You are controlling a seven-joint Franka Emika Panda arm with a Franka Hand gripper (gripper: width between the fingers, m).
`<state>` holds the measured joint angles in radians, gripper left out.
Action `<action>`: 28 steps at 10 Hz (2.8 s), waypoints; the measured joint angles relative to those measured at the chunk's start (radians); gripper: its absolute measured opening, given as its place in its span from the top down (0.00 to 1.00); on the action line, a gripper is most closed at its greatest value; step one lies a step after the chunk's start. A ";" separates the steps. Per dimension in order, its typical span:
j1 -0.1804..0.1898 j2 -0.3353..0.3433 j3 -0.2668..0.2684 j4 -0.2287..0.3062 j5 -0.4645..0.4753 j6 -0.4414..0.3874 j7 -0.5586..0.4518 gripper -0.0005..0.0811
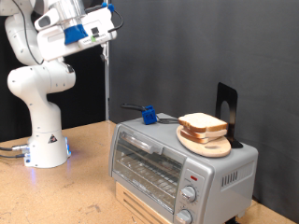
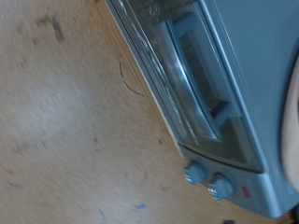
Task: Make a piece of toast with the oven
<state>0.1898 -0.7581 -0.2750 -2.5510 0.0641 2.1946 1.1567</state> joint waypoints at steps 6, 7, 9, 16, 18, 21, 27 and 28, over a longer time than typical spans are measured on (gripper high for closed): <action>0.173 0.022 -0.195 0.041 0.112 -0.138 -0.440 0.00; 0.236 0.063 -0.248 0.074 0.124 -0.161 -0.528 0.00; 0.220 0.054 -0.236 0.064 0.130 -0.136 -0.476 0.00; 0.252 0.206 -0.244 0.049 0.146 0.047 -0.506 0.00; 0.270 0.248 -0.251 0.054 0.169 0.095 -0.526 0.00; 0.275 0.281 -0.253 0.070 0.185 0.101 -0.526 0.00; 0.278 0.384 -0.199 -0.046 0.113 0.318 -0.475 0.00; 0.285 0.400 -0.194 -0.065 0.115 0.355 -0.475 0.00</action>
<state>0.4748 -0.3578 -0.4689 -2.6156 0.1787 2.5493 0.6815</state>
